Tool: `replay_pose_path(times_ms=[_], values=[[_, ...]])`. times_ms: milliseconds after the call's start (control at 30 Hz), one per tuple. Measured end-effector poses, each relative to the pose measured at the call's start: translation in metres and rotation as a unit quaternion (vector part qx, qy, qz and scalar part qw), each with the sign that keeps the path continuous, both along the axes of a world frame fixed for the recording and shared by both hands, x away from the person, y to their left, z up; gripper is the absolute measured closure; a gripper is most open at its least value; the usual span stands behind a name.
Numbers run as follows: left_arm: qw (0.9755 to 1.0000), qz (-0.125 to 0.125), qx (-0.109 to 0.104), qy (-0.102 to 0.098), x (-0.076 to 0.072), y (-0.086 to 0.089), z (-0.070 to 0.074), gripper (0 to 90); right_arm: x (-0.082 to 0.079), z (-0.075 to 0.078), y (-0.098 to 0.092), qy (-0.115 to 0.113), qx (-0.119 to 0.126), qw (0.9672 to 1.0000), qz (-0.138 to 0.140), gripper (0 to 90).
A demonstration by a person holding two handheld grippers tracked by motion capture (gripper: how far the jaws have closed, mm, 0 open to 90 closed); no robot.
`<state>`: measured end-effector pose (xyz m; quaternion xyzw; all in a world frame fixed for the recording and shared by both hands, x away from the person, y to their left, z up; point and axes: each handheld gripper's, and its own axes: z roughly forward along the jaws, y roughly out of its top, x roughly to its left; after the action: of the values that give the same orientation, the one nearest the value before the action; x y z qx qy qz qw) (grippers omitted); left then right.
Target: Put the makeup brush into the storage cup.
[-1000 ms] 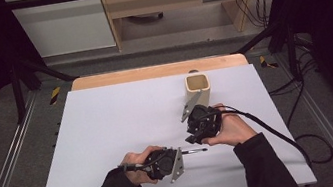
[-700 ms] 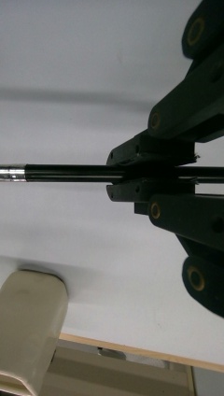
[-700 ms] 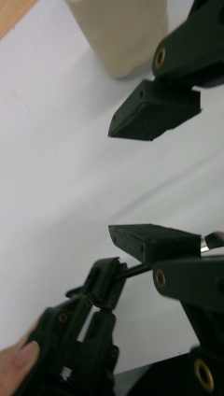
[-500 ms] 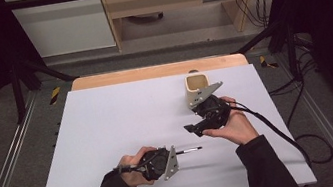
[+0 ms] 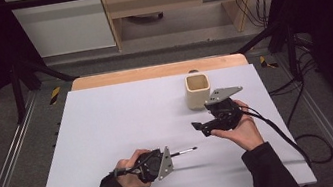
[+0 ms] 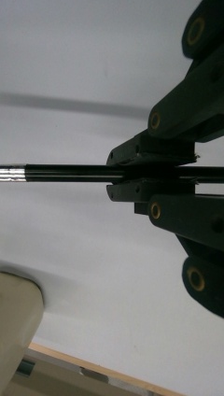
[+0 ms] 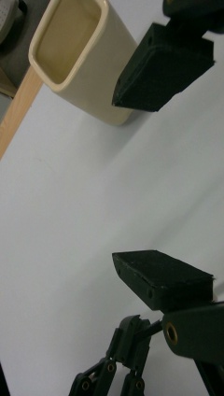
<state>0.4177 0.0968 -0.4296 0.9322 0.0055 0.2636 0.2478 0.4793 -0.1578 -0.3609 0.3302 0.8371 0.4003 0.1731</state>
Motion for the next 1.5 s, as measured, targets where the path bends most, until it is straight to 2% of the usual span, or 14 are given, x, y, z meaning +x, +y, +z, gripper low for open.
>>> replay_pose_path(times_ms=[67, 167, 300, 367, 633, 833, 1000, 1133, 1167, 1233, 1300, 1333, 1400, 1500], values=[[0.9999, 0.006, -0.013, 0.006, 0.0, 0.001, -0.001, 83.0, -0.002, -0.003, -0.003, -0.004, 0.01, 0.9999, -0.008, 18.3], [0.9996, 0.016, -0.018, 0.014, 0.001, 0.005, -0.002, 83.0, -0.005, -0.007, -0.008, -0.018, 0.015, 0.9995, -0.021, 15.4], [0.9986, 0.029, -0.037, 0.026, 0.002, 0.008, -0.004, 83.0, -0.007, -0.013, -0.014, -0.021, 0.027, 0.9988, -0.034, 13.6], [0.9983, 0.035, -0.037, 0.029, 0.002, 0.009, -0.004, 83.1, -0.009, -0.016, -0.018, -0.023, 0.037, 0.9983, -0.038, 13.3], [0.9943, 0.062, -0.072, 0.049, 0.006, 0.013, -0.003, 83.1, -0.013, -0.029, -0.03, -0.025, 0.074, 0.9955, -0.055, 12.1], [0.9903, 0.082, -0.094, 0.061, 0.008, 0.016, -0.001, 83.1, -0.017, -0.033, -0.037, -0.026, 0.089, 0.9936, -0.064, 11.4], [0.9849, 0.106, -0.115, 0.074, 0.011, 0.02, 0.0, 83.1, -0.018, -0.035, -0.04, -0.024, 0.098, 0.9927, -0.066, 11.2], [0.9786, 0.127, -0.135, 0.088, 0.013, 0.024, 0.001, 83.1, -0.02, -0.035, -0.039, -0.025, 0.104, 0.992, -0.067, 10.9], [0.976, 0.136, -0.143, 0.091, 0.014, 0.025, 0.002, 83.1, -0.02, -0.035, -0.039, -0.024, 0.105, 0.9919, -0.067, 10.8], [0.9732, 0.146, -0.152, 0.093, 0.015, 0.027, 0.003, 83.1, -0.021, -0.035, -0.038, -0.025, 0.113, 0.991, -0.067, 10.5], [0.9686, 0.156, -0.167, 0.098, 0.016, 0.029, 0.004, 83.1, -0.021, -0.035, -0.038, -0.026, 0.119, 0.9902, -0.068, 10.0], [0.9653, 0.164, -0.177, 0.101, 0.018, 0.031, 0.005, 83.1, -0.021, -0.035, -0.038, -0.026, 0.121, 0.99, -0.069, 9.9], [0.9601, 0.174, -0.191, 0.107, 0.019, 0.033, 0.006, 83.1, -0.021, -0.034, -0.038, -0.027, 0.125, 0.9895, -0.067, 9.8], [0.9553, 0.189, -0.202, 0.104, 0.02, 0.036, 0.008, 83.1, -0.022, -0.033, -0.038, -0.027, 0.133, 0.9887, -0.064, 9.8]])
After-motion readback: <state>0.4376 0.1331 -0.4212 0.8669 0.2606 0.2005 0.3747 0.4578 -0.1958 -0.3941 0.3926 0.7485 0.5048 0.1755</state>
